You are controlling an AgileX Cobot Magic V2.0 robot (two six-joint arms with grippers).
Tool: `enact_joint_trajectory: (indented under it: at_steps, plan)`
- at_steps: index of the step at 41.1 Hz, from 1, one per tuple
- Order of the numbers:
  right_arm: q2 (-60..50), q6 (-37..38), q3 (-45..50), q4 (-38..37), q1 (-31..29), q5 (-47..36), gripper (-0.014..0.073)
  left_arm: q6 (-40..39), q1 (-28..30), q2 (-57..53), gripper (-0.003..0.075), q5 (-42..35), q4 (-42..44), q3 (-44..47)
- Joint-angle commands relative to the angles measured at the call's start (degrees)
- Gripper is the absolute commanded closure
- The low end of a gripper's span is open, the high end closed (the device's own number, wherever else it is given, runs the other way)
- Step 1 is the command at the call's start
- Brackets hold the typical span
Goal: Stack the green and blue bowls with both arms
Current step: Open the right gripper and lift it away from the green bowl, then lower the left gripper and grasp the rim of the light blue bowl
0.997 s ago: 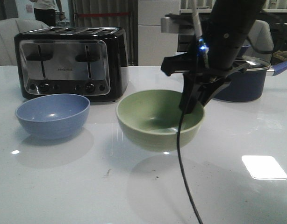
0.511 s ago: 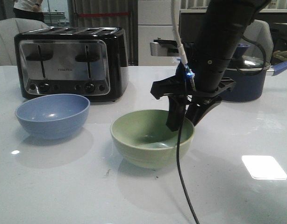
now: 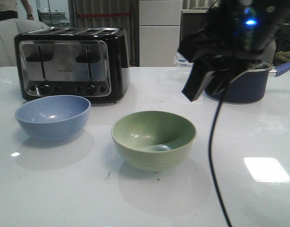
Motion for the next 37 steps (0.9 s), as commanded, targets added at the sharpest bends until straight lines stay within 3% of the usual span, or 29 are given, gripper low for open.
enact_joint_trajectory:
  at_steps: [1, 13, 18, 25, 37]
  plan:
    - [-9.6, -0.8, 5.3, 0.0, 0.1, -5.0, 0.0200, 2.3, -0.8, 0.2, 0.0223, -4.1, -1.9, -2.2]
    - [-25.1, -0.6, 15.9, 0.6, 0.1, -5.7, 0.0200, 3.6, -8.3, 10.7, 0.0223, -3.9, -1.7, -8.5]
    - [-26.1, -0.6, 16.0, 0.7, 0.1, -5.3, 0.0200, 3.6, -8.5, 18.5, 0.0204, -3.0, -1.8, -13.1]
    - [-26.1, -0.6, 16.0, 0.7, 0.1, -5.3, 0.0200, 3.5, -8.5, 31.4, 0.0076, -1.7, -1.8, -20.9]
    - [-26.1, -0.6, 16.0, 0.7, 0.1, -5.3, 0.0200, 3.5, -8.5, 49.6, 0.0088, -1.5, -0.9, -31.9]
